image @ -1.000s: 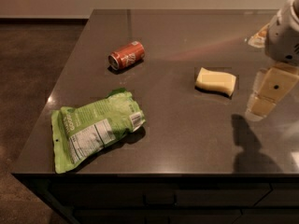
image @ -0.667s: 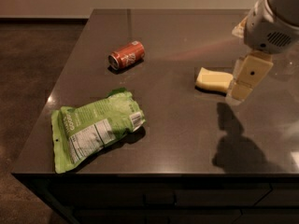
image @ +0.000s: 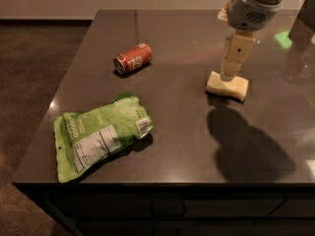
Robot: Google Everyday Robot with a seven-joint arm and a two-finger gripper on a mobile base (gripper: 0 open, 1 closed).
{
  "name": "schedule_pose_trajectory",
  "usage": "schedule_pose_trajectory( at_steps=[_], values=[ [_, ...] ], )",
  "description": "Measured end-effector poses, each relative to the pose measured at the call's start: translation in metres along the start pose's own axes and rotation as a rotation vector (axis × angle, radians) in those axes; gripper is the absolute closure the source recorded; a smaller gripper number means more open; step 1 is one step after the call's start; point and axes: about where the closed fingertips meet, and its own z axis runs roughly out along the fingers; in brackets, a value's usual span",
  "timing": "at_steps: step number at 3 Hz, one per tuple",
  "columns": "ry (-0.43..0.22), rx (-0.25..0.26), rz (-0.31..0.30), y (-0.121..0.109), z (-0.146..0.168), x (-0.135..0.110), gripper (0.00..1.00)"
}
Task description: Pick coke can
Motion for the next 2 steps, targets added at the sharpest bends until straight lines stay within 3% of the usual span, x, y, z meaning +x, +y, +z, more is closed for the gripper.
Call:
schedule_pose_trajectory(
  at_steps=[2],
  values=[
    [0.031, -0.021, -0.175, -0.060, 0.051, -0.040, 0.00]
  ],
)
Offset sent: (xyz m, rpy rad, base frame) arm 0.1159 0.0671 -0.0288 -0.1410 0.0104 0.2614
